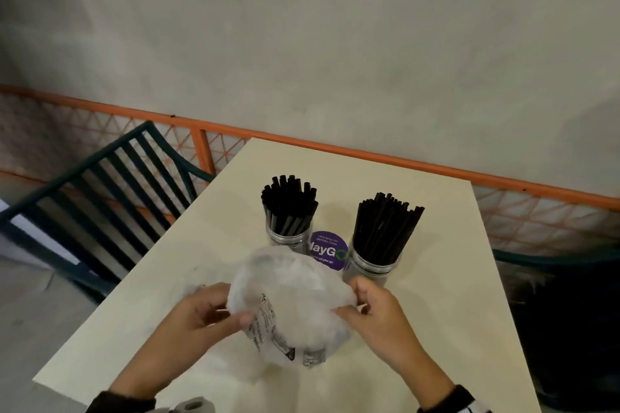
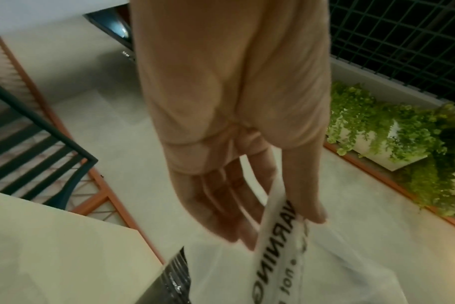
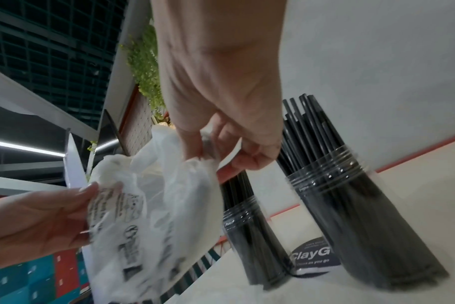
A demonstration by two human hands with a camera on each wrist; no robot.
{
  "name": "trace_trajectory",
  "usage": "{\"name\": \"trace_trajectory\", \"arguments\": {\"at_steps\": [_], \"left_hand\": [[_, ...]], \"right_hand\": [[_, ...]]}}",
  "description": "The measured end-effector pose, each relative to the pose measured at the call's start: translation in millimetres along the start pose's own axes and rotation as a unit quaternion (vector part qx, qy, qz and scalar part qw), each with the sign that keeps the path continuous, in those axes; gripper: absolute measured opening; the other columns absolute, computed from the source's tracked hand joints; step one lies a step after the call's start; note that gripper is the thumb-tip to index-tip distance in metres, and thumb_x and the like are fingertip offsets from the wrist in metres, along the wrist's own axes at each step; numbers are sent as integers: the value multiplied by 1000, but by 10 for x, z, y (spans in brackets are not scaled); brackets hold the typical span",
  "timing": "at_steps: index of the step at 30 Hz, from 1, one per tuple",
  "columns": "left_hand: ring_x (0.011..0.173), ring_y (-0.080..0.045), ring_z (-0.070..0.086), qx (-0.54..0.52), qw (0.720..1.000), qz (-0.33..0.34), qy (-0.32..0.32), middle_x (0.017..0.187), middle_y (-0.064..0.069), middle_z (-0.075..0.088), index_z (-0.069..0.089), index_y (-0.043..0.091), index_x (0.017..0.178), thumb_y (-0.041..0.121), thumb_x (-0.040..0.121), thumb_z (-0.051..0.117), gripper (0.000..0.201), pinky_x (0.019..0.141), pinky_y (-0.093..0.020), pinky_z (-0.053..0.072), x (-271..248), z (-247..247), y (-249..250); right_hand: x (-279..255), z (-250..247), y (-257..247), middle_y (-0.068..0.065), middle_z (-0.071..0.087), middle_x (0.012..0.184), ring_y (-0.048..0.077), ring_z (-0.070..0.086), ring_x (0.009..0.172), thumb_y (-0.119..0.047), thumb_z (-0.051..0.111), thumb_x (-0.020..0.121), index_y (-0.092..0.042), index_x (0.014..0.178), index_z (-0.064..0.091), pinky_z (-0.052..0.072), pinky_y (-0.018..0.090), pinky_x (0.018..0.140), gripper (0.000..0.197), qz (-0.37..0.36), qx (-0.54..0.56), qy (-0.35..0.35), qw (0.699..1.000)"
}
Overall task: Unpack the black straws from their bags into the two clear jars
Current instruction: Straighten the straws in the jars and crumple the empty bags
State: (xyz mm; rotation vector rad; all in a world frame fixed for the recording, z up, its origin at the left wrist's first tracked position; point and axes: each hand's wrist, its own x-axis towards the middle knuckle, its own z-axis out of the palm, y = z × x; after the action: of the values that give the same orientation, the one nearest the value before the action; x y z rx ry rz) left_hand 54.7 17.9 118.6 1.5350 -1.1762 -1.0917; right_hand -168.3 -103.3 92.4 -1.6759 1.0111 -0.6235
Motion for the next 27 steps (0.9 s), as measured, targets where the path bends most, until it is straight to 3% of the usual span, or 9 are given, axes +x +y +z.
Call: {"name": "trace_trajectory", "arguments": {"at_steps": [2, 4, 7, 9, 12, 16, 22, 25, 27], "left_hand": [[73, -23, 68, 5, 994, 17, 103, 78, -15, 69, 72, 16, 74, 26, 67, 76, 13, 68, -23, 56, -59, 2, -25], [54, -7, 57, 100, 956, 30, 274, 63, -14, 56, 63, 17, 69, -5, 72, 68, 23, 49, -9, 42, -75, -38, -130], [63, -12, 44, 234, 886, 27, 399, 63, -10, 45, 49, 19, 65, -18, 69, 56, 38, 56, -16, 35, -90, -99, -249], [63, -17, 45, 224, 894, -4, 388, 69, -11, 50, 47, 20, 65, -14, 72, 55, 36, 58, -19, 35, -66, -184, -381], [51, -18, 45, 125, 948, -65, 285, 74, -10, 59, 52, 18, 72, 4, 84, 57, 19, 51, -23, 35, -76, -397, -490], [65, -21, 66, -83, 983, -117, 115, 85, -13, 70, 68, 9, 93, 21, 86, 59, 16, 62, -26, 53, -109, -727, -476], [68, -16, 60, -93, 989, -105, 53, 73, -12, 67, 73, 7, 81, 55, 36, 85, 67, 72, -25, 50, 50, -1045, -625], [66, -23, 49, -89, 992, -89, 16, 67, -13, 51, 54, -1, 64, 36, 51, 85, 50, 71, -32, 42, 169, -1117, -630], [57, -20, 47, -37, 996, -49, 67, 58, -5, 49, 45, 6, 57, 9, 68, 72, 29, 59, -20, 40, 247, -1186, -635]], "right_hand": [[5, 62, 61, -7, 49, 54, 3, 41, 51, -2, 68, 73, -23, 61, 46, 34, 13, 48, 33, -6, -36, 80, 996], [26, 118, 107, -5, 37, 53, 7, 35, 50, 10, 58, 70, -18, 60, 38, 29, 15, 44, 36, -27, -42, 171, 984], [87, 251, 84, -4, 30, 54, 6, 29, 47, 20, 47, 66, -17, 59, 31, 24, 14, 42, 41, -35, 1, 200, 979], [160, 334, 63, 0, 34, 57, 3, 31, 51, 17, 46, 71, -12, 60, 34, 28, 13, 47, 34, 3, 41, 149, 988], [229, 348, 5, 13, 62, 79, 23, 58, 74, -1, 60, 77, -1, 86, 55, 50, 31, 60, 10, 76, 170, -8, 983], [231, 343, -20, 20, 67, 111, 34, 62, 107, -10, 73, 67, -5, 117, 56, 55, 35, 84, 54, 104, 363, -153, 913], [301, 816, -106, 15, 71, 97, 27, 68, 89, -15, 77, 60, -1, 106, 59, 57, 32, 71, 51, 124, 317, -94, 936], [331, 1096, -214, 4, 73, 92, 19, 69, 85, -11, 65, 67, -12, 102, 62, 56, 28, 69, 36, 118, 242, -55, 962], [361, 1179, -241, -5, 69, 80, 9, 65, 73, -5, 57, 71, -19, 90, 62, 50, 13, 62, 24, 78, 106, 57, 990]]}}
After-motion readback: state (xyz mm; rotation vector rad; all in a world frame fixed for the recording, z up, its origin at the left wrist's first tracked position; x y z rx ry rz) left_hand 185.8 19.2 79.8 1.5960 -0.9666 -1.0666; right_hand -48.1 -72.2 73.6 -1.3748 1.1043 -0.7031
